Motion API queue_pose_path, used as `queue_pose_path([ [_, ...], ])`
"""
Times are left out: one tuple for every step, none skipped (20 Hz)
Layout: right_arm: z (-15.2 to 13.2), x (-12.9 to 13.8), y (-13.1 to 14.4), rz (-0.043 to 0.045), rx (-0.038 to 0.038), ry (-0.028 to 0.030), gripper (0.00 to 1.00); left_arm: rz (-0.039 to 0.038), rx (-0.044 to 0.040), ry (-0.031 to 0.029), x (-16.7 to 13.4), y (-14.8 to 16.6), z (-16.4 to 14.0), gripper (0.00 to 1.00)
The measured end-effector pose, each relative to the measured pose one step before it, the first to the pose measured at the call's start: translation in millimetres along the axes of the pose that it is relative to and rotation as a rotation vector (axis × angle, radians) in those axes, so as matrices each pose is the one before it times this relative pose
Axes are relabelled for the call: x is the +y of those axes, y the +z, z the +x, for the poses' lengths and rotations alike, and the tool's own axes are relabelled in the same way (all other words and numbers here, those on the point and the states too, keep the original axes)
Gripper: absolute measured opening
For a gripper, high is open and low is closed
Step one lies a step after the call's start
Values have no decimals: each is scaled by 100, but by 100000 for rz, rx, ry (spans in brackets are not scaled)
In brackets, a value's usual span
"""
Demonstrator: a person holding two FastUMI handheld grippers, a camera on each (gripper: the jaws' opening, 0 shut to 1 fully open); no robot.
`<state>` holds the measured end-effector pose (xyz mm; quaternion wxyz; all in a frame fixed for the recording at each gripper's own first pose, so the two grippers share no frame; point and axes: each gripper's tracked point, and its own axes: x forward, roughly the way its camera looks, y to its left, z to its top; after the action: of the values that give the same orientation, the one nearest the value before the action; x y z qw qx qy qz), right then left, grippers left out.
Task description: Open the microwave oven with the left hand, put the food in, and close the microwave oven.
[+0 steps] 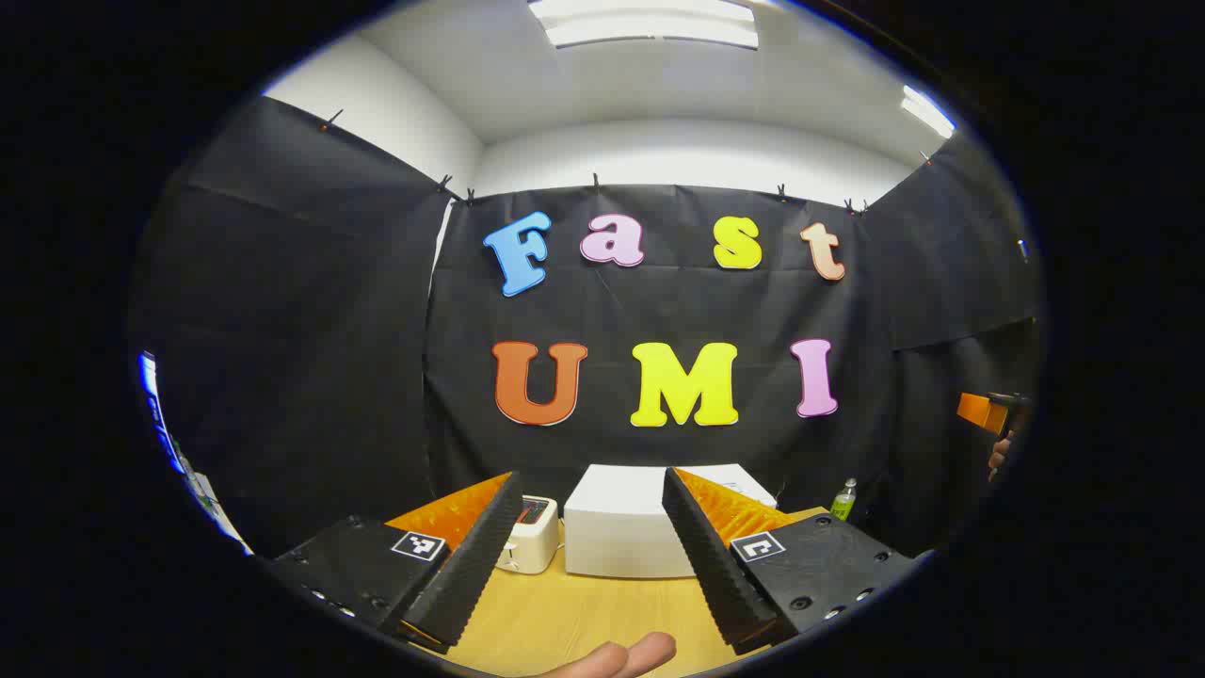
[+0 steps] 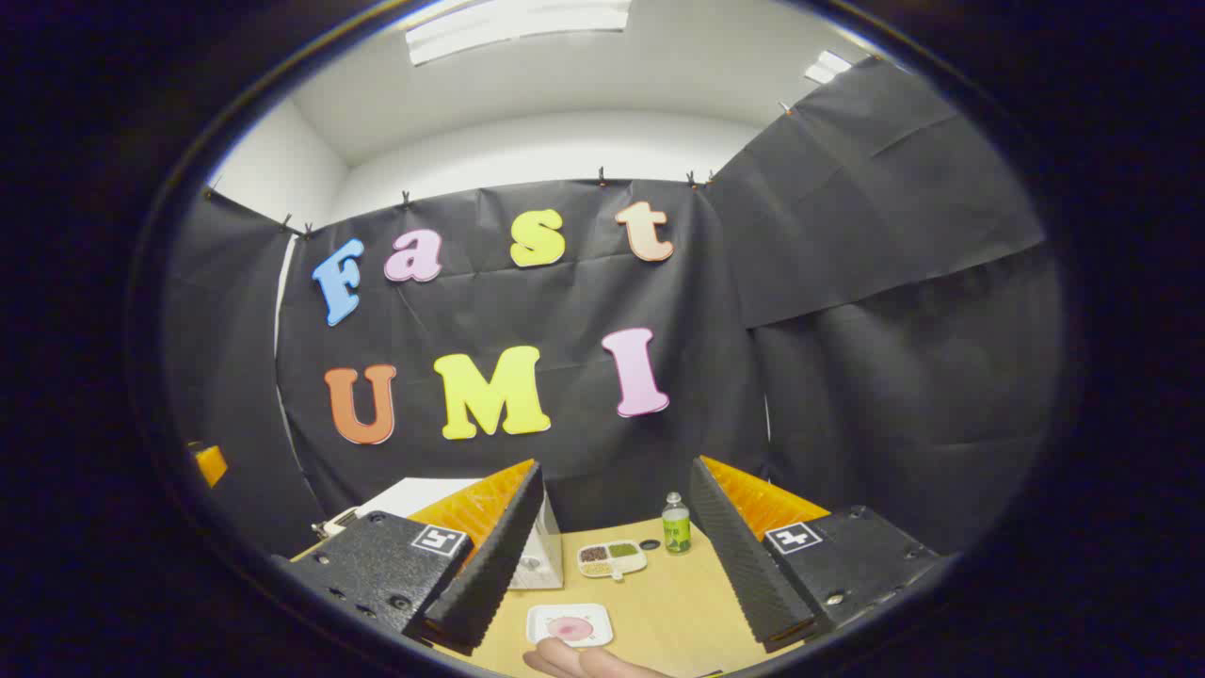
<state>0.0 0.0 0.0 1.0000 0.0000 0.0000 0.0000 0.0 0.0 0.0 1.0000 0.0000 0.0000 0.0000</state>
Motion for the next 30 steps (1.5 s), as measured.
queue_pose_path([
  [-132, -105, 214, -1131, -673, -236, 100, 100, 290, -323, 88, -144, -67, 94],
  [-117, -93, 247, -1013, -1072, -446, 100, 500, -999, -234, 110, 273, -106, 94],
  [-58, -8, 265, -697, -856, -276, 100, 755, -973, -165, -40, 237, 61, 94],
  [-92, -14, 133, -714, -454, 70, 90, 353, -93, 165, 45, -18, -122, 94],
  [-128, 142, 63, -616, -283, 320, 90, 209, -210, -257, -159, -83, -103, 94],
  [-114, 129, 137, -194, -132, 386, 91, -22, -331, -257, -39, 175, -139, 94],
  [-89, 210, 21, -95, 137, 579, 91, 149, -177, -220, -174, 26, -33, 94],
  [-164, 86, -74, -180, 336, 622, 91, 198, -19, 41, -15, -51, 93, 94],
  [34, -58, -240, -154, 602, 105, 91, -111, 57, 107, 5, -22, -28, 94],
  [-66, -29, -8, -113, 152, 41, 91, -397, 237, -167, 17, 2, 1, 94],
  [33, -33, -80, -155, 100, 47, 90, -336, 200, 78, 19, -201, 54, 94],
  [47, -187, -87, -22, 193, -69, 91, -290, 138, 257, 68, -45, 2, 94],
  [125, -131, -192, 59, 289, -273, 91, -288, 9, 19, -12, -20, 128, 94],
  [31, -55, -185, 1, 355, -36, 100, -200, 107, -102, -143, -165, 205, 94],
  [159, -106, -260, 31, 567, 103, 100, -327, 161, -203, -138, -380, 269, 94],
  [74, -141, -243, 190, 459, 127, 100, -349, 160, -752, -346, -233, 295, 94],
  [171, -110, -238, 253, 387, 124, 100, -286, 432, -923, -496, -403, 332, 94],
  [40, -159, -130, 257, 236, 48, 100, -137, 830, -757, -278, -614, 522, 94],
  [162, -128, -181, 130, 136, 110, 100, -126, 1299, -653, -377, -661, 485, 94],
  [69, -113, -102, 149, 51, -6, 100, -73, 950, -757, -357, -553, 544, 94],
  [57, -135, -106, 171, -43, -56, 100, 145, 527, -902, -451, -504, 498, 94],
  [46, -168, -84, 47, 188, -33, 100, 47, -824, -806, -452, -327, 599, 94],
  [19, -219, -143, 102, 177, -48, 100, 124, -599, -700, -439, -287, 706, 94],
  [35, -91, -20, 33, 60, -28, 100, -134, 640, -658, -504, -867, 692, 94],
  [35, -208, -32, -171, 52, -148, 100, -310, 1254, -858, -649, -973, 794, 94],
  [78, -126, -5, -292, 30, -13, 90, -237, 1521, -663, -751, -1047, 1006, 94],
  [15, -23, 42, -333, -116, 114, 90, -140, 724, -426, -476, -1010, 979, 94],
  [-110, 45, 4, -138, 41, 400, 90, -88, 936, -452, -559, -997, 1054, 94],
  [-169, 122, -59, 279, 338, 724, 90, -73, 1033, -954, -682, -1203, 1143, 94],
  [-147, 118, -96, 401, 438, 716, 91, -263, 1149, -1506, -806, -1231, 1205, 94],
])
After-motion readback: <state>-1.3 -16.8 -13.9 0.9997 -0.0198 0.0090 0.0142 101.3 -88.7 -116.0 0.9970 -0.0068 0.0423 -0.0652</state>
